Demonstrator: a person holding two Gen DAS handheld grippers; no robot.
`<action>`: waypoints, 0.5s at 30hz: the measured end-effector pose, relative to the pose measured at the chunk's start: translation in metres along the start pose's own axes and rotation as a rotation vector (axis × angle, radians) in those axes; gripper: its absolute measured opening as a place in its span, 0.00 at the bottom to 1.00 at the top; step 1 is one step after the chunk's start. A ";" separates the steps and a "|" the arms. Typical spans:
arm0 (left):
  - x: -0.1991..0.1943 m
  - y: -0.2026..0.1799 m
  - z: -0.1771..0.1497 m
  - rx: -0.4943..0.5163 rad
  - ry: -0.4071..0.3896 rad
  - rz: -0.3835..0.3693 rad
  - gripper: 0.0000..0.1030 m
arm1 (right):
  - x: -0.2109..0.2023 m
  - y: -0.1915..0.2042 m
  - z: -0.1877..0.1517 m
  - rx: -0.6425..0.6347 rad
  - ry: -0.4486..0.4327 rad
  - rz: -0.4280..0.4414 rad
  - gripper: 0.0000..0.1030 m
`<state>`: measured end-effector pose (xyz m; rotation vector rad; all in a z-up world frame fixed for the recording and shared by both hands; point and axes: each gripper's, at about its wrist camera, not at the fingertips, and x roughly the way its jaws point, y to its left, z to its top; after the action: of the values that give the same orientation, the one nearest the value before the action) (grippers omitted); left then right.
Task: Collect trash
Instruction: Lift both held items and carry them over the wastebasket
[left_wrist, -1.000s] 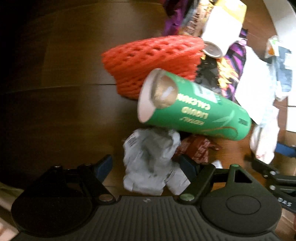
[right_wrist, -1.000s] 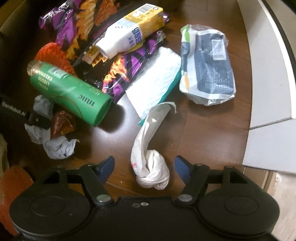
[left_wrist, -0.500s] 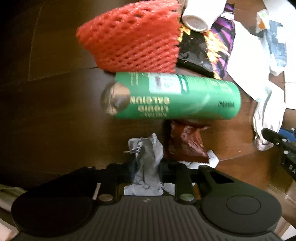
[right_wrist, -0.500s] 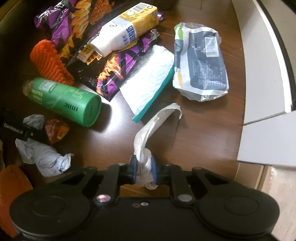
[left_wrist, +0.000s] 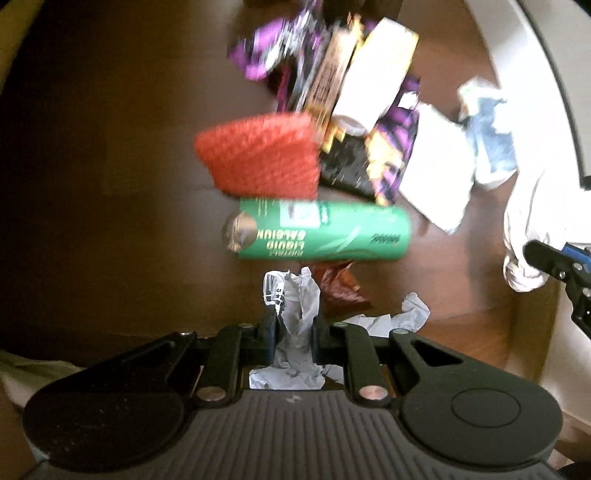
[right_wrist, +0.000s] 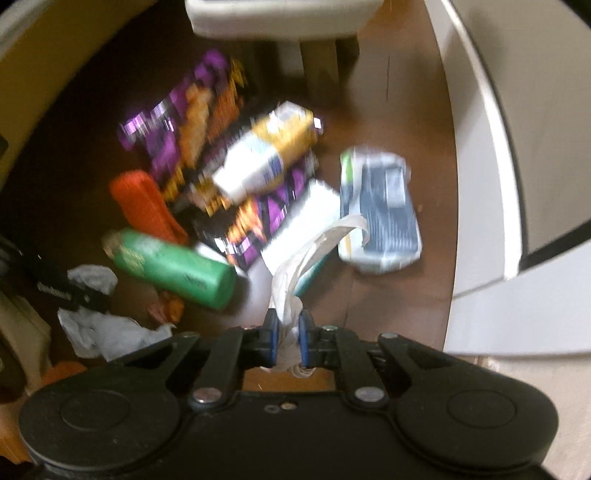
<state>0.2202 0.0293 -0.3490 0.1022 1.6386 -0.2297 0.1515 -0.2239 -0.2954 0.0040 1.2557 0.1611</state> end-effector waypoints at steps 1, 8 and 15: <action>-0.012 -0.004 0.000 0.004 -0.027 0.007 0.16 | -0.008 0.001 0.004 0.001 -0.021 0.006 0.10; -0.092 -0.020 0.011 -0.040 -0.239 0.031 0.16 | -0.074 0.013 0.033 -0.039 -0.210 0.038 0.09; -0.191 -0.041 0.014 -0.028 -0.466 0.105 0.16 | -0.149 0.023 0.057 -0.066 -0.404 0.059 0.09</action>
<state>0.2408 -0.0002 -0.1559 0.1038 1.1688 -0.1368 0.1577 -0.2148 -0.1352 0.0159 0.8474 0.2396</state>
